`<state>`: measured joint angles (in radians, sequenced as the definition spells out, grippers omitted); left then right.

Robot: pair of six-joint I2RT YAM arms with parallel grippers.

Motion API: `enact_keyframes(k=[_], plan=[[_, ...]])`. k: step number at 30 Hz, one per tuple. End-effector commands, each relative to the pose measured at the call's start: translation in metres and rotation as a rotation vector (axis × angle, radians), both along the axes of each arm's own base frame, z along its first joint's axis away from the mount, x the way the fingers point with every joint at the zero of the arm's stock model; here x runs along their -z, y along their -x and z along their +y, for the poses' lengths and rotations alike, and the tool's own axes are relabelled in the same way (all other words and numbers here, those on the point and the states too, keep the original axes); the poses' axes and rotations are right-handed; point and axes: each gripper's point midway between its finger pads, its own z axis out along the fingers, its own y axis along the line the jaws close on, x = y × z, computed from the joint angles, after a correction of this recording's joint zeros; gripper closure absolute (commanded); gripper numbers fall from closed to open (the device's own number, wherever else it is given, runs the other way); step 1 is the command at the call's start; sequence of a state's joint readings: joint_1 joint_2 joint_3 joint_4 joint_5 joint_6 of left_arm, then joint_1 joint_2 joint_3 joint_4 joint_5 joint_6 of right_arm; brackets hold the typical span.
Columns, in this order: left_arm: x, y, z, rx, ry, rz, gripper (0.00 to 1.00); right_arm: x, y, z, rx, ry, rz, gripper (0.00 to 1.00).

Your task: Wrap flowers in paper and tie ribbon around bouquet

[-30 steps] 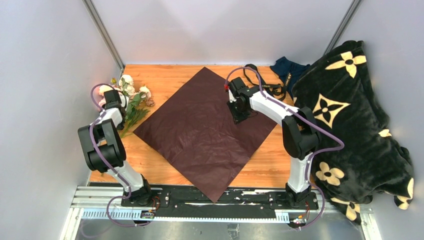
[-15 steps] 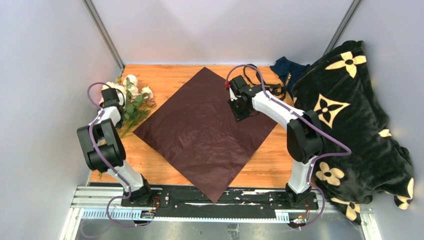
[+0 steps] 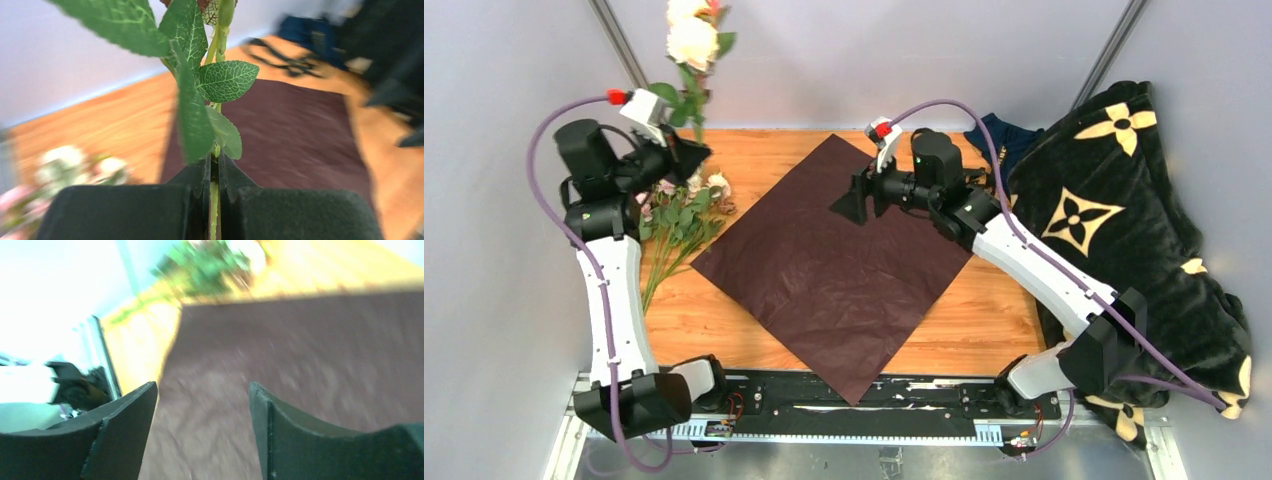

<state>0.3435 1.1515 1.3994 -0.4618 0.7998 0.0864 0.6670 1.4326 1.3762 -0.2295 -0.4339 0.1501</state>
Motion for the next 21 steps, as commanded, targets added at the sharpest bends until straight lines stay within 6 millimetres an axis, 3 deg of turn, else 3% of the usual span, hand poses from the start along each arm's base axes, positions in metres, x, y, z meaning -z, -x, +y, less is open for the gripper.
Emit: enact_keyframes(k=[1, 3, 5, 8, 13, 21], plan=[[0.004, 0.057, -0.104, 0.487, 0.176, 0.135, 1.00, -0.129, 0.061, 0.067, -0.362, -0.515, -0.233, 0.25], [0.003, 0.071, -0.134, 0.578, 0.189, 0.164, 1.00, -0.155, 0.067, 0.077, -0.373, -0.605, -0.265, 0.25], [0.001, 0.080, -0.148, 0.628, 0.191, 0.171, 1.00, -0.171, 0.062, 0.082, -0.344, -0.672, -0.273, 0.28], [-0.003, 0.092, -0.165, 0.683, 0.184, 0.173, 1.00, -0.179, 0.043, 0.082, -0.240, -0.716, -0.261, 0.36], [0.003, 0.094, -0.172, 0.693, 0.184, 0.194, 1.00, -0.185, 0.030, 0.079, -0.166, -0.748, -0.266, 0.46], [0.007, 0.097, -0.181, 0.719, 0.174, 0.200, 1.00, -0.158, 0.002, 0.099, -0.091, -0.703, -0.149, 0.57]])
